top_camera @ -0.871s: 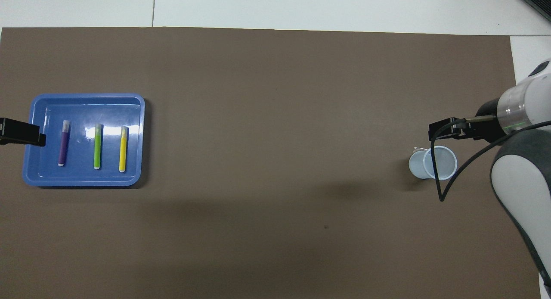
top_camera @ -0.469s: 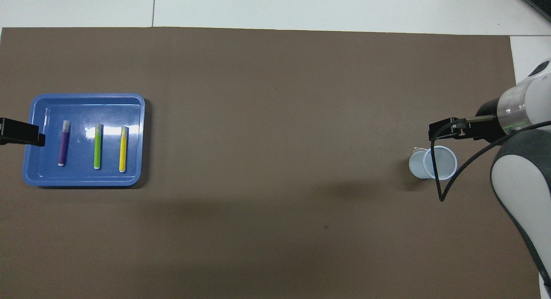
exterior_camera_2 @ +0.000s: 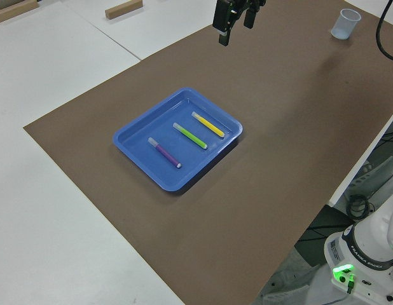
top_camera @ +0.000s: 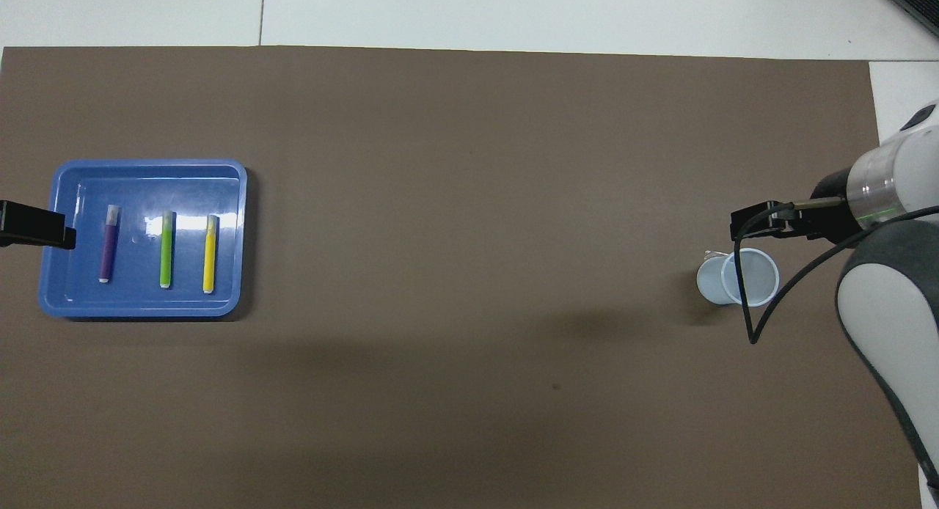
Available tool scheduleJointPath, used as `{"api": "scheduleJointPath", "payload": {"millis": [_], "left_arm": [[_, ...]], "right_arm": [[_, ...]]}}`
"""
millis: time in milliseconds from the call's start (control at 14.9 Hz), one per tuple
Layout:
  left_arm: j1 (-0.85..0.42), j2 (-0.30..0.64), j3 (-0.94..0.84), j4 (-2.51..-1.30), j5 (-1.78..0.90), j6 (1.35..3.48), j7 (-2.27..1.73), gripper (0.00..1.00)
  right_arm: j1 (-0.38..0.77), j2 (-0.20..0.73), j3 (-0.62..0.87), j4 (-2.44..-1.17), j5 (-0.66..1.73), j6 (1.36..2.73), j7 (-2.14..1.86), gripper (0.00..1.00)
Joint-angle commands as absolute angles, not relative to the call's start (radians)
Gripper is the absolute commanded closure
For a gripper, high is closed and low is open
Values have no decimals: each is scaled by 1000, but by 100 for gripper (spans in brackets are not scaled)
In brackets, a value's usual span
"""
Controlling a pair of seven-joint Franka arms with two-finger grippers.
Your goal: Transfer and insert pens with both arms
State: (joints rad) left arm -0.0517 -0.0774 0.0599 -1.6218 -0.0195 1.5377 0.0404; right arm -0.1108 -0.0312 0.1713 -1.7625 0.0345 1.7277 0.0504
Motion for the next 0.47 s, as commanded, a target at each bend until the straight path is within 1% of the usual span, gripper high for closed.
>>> {"api": "scheduleJointPath", "payload": {"millis": [0, 67, 268, 402], "left_arm": [[-38, -97, 49, -1640, -8, 1546, 37, 0], [-38, -97, 48, -1640, -8, 1546, 35, 0], [-40, -97, 49, -1643, -6, 1549, 35, 0], [-40, -97, 49, -1643, -6, 1549, 37, 0]], "right_arm": [[-114, -43, 178, -1756, 14, 1703, 44, 0], [-110, -46, 182, -1750, 14, 1684, 46, 0], [-109, -28, 186, -1645, 14, 1597, 45, 0], [-110, -28, 186, -1611, 15, 1559, 44, 0]]}}
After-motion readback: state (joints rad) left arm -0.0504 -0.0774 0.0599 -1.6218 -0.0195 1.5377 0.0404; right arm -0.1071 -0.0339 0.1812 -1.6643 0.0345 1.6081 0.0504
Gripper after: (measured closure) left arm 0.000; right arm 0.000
